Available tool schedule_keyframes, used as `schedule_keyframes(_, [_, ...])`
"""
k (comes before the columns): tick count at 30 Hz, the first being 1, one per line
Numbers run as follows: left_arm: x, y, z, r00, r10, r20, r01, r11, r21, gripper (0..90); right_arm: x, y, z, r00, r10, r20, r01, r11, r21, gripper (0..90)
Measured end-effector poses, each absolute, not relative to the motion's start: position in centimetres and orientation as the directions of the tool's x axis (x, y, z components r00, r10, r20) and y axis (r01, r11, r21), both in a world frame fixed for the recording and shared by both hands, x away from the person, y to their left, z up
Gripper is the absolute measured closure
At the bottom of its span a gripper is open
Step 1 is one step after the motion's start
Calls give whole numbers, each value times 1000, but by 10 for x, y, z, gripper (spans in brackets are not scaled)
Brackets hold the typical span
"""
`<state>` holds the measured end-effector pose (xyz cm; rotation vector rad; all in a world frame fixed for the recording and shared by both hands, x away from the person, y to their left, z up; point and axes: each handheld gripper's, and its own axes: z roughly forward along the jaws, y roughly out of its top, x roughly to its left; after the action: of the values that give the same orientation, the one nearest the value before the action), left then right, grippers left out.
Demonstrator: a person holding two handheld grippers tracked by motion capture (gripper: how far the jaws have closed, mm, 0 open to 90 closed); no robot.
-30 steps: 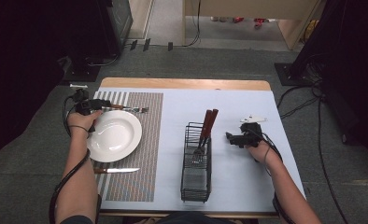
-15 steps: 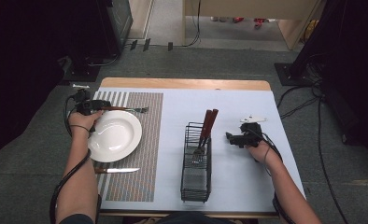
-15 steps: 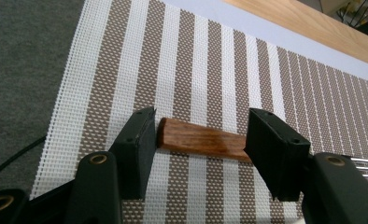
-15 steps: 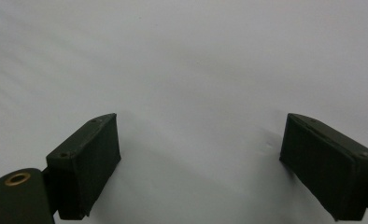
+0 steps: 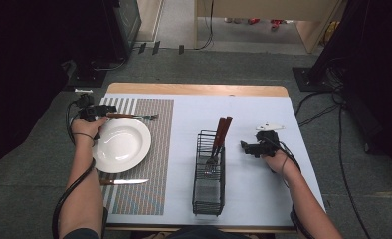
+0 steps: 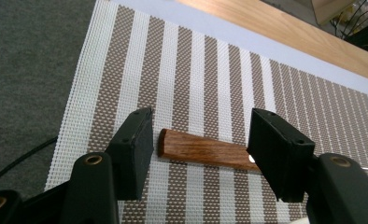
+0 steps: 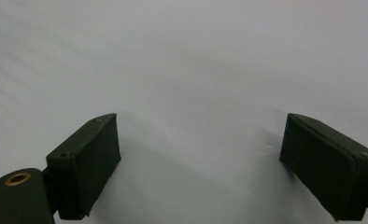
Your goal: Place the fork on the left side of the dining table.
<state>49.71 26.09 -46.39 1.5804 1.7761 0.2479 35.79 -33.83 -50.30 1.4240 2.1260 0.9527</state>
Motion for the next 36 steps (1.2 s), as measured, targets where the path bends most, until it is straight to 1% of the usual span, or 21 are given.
schedule_keyframes(2, [497,260,-461,43,921,-386,768,216,603,393,358,-338,-503,-395,918,37,639,245,729,114])
schedule_keyframes(4, [497,259,-458,45,921,-387,775,212,595,378,358,-338,-503,-395,918,38,639,245,729,114])
schedule_keyframes(9, [497,251,-454,75,932,-354,795,158,585,359,358,-338,-503,-396,917,37,639,247,729,114])
schedule_keyframes(15, [496,237,-448,103,935,-339,793,129,595,314,358,-338,-503,-397,917,37,639,247,728,113])
schedule_keyframes(17, [492,233,-446,128,933,-337,788,111,606,302,358,-338,-503,-398,917,36,639,248,728,112])
schedule_keyframes(19, [489,229,-444,159,937,-312,782,73,619,289,358,-338,-503,-398,917,36,639,249,728,112])
schedule_keyframes(21, [487,225,-442,169,941,-293,779,55,625,287,358,-338,-503,-398,917,36,639,249,728,112])
schedule_keyframes(24, [484,220,-437,183,938,-294,765,52,641,284,358,-338,-503,-398,917,36,639,249,728,112])
schedule_keyframes(29, [475,206,-430,248,927,-281,738,7,675,282,358,-338,-503,-398,917,36,639,249,728,112])
schedule_keyframes(31, [473,200,-429,277,928,-250,729,-33,684,279,358,-338,-503,-398,917,35,638,250,728,112])
schedule_keyframes(36, [467,188,-425,307,922,-234,723,-67,687,278,358,-338,-503,-397,917,35,639,249,728,112])
